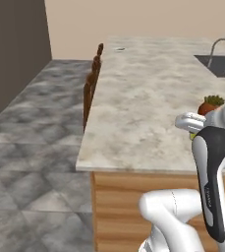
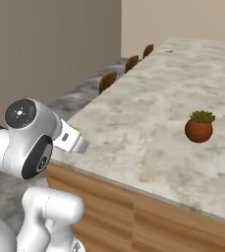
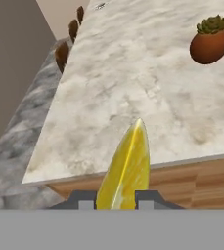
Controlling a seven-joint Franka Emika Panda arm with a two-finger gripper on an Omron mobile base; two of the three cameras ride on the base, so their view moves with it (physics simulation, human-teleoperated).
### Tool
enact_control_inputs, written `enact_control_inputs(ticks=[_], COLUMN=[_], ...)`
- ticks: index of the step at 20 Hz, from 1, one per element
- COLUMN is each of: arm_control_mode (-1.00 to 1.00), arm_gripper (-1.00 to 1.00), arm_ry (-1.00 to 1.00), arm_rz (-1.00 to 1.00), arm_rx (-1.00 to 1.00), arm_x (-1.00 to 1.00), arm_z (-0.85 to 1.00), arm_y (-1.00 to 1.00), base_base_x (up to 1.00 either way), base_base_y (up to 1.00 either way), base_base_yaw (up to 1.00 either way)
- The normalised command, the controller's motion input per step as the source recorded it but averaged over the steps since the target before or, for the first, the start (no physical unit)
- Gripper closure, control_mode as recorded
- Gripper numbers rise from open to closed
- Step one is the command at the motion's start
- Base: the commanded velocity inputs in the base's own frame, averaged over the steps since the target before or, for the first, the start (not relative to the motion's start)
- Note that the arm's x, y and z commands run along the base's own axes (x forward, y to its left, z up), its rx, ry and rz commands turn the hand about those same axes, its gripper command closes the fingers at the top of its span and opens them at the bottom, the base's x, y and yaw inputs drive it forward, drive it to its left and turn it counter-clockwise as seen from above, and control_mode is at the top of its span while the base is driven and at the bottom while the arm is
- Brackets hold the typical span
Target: Take the lemon wedge from the fridge and place it on the plate with fish on the dining counter.
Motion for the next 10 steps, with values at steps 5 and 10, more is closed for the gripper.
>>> enact_control_inputs(ticks=[5, 10], arm_control_mode=[1.0, 1.0], arm_gripper=[1.0, 1.0], arm_ry=[0.0, 0.0], arm_rz=[0.0, 0.0], arm_rx=[0.0, 0.0], arm_x=[0.0, 0.0], arm_z=[0.0, 0.0], arm_y=[0.0, 0.0], base_base_x=[0.58, 0.56], base_base_y=[1.0, 1.0], base_base_yaw=[0.0, 0.0])
